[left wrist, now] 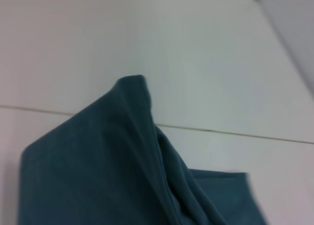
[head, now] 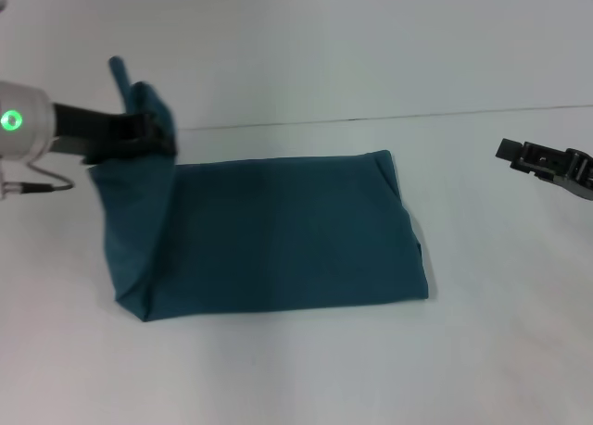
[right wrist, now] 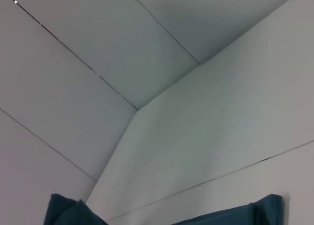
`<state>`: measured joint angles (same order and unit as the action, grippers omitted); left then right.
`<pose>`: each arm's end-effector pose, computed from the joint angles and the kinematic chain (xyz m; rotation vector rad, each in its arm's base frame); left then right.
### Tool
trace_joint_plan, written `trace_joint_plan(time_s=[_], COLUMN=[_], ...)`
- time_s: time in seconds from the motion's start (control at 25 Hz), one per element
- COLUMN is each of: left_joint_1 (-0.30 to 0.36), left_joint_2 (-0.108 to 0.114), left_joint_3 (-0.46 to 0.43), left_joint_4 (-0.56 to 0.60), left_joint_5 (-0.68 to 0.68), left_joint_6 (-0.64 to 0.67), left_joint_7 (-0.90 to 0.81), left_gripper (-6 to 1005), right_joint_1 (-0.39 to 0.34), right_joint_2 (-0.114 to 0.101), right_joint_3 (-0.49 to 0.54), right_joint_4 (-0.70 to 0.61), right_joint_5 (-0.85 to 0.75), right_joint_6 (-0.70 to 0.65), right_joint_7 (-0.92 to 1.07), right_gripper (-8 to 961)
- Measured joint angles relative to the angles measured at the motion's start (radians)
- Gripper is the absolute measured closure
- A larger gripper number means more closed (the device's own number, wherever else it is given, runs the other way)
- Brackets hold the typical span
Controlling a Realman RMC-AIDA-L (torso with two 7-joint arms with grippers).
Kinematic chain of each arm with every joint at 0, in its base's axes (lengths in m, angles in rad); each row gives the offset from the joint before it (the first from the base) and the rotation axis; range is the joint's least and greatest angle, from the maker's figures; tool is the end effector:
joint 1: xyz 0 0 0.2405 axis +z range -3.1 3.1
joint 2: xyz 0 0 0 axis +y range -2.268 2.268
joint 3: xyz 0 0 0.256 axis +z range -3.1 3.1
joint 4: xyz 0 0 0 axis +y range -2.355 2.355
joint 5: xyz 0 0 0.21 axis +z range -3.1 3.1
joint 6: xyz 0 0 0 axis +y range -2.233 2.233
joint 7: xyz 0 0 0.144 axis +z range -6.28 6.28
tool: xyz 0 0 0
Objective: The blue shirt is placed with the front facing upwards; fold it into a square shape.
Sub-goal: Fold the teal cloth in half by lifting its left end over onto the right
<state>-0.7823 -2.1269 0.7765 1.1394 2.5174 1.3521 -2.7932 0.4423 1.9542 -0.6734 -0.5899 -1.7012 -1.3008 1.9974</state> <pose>-0.1756 0.4266 0.0524 -2.1106 -1.5623 -0.3482 0.3206 0.3559 0.0735 -1.9924 1.4797 0.9978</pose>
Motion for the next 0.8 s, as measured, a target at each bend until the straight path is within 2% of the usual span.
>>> trace_joint_plan(time_s=[0.36,0.56,0.72,0.76,0.8], left_joint_1=[-0.048,-0.066,-0.082,-0.112,-0.115], left_joint_2=[-0.034,-0.035,-0.034,-0.034,-0.035], left_joint_3=[0.124,0.203,0.216,0.217,0.217], left_joint_4=[-0.067,-0.154,-0.199,-0.287,-0.296], left_joint_5=[-0.144,-0.218,-0.234,-0.270,-0.277], left_joint_6=[-0.048,-0.139,-0.171,-0.221,-0.229], left_joint_7=[0.026,0.039,0.053,0.088,0.093], left_gripper=[941,940,939,939,935], right_joint_1=[0.000,0.002,0.002,0.002,0.002], right_joint_2=[-0.001,-0.001,-0.001,-0.001,-0.001], right_joint_3=[-0.004,-0.008,-0.008,-0.008,-0.008], right_joint_4=[0.005,0.006,0.006,0.007,0.007], right_joint_5=[0.000,0.000,0.000,0.000,0.000], right_joint_6=[0.007,0.010,0.010,0.011,0.011], right_joint_7=[-0.001,-0.002,-0.002,-0.002,-0.002], right_gripper=[388,388,388,388,388])
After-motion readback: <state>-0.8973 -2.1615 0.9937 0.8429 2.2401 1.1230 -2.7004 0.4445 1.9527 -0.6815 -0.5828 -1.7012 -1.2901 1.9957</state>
